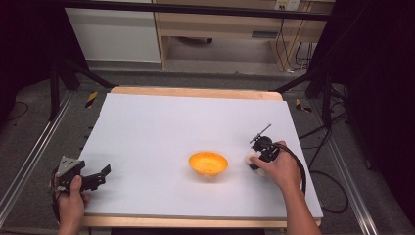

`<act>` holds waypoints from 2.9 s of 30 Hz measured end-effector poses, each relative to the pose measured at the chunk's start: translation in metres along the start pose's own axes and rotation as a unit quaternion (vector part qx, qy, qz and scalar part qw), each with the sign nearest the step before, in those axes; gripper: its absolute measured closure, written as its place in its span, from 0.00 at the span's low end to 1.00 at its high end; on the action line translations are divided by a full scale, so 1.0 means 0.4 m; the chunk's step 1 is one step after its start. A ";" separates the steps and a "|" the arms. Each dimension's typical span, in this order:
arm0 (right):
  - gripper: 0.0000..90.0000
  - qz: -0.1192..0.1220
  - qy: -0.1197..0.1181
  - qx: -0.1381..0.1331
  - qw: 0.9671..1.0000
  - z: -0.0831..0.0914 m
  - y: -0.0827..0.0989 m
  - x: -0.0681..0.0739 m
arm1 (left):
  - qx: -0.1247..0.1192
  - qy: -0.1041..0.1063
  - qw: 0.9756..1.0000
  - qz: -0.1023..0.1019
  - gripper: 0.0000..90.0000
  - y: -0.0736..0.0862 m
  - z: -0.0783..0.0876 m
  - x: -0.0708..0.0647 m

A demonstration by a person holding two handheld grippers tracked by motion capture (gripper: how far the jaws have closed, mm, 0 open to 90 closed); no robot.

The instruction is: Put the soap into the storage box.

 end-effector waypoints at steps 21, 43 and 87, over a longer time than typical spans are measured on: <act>0.56 0.087 -0.009 -0.032 0.996 0.133 -0.104 0.040 | 0.000 -0.001 1.000 -0.001 0.00 0.000 0.000 0.000; 0.56 0.206 -0.049 -0.030 0.977 0.161 -0.239 0.185 | -0.003 0.001 1.000 0.005 0.00 0.000 0.001 0.001; 0.55 0.286 -0.111 0.030 0.951 -0.011 -0.299 0.328 | -0.004 0.002 1.000 0.006 0.00 -0.001 0.001 0.002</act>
Point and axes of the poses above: each handheld gripper's, and its own axes: z roughly backward along the jaws, y roughly out of its underside, x roughly to its left, the point moved 5 cm from there along -z, roughly forward along the jaws, and after that the axes turned 10 degrees about -x, right-handed, at the moved point
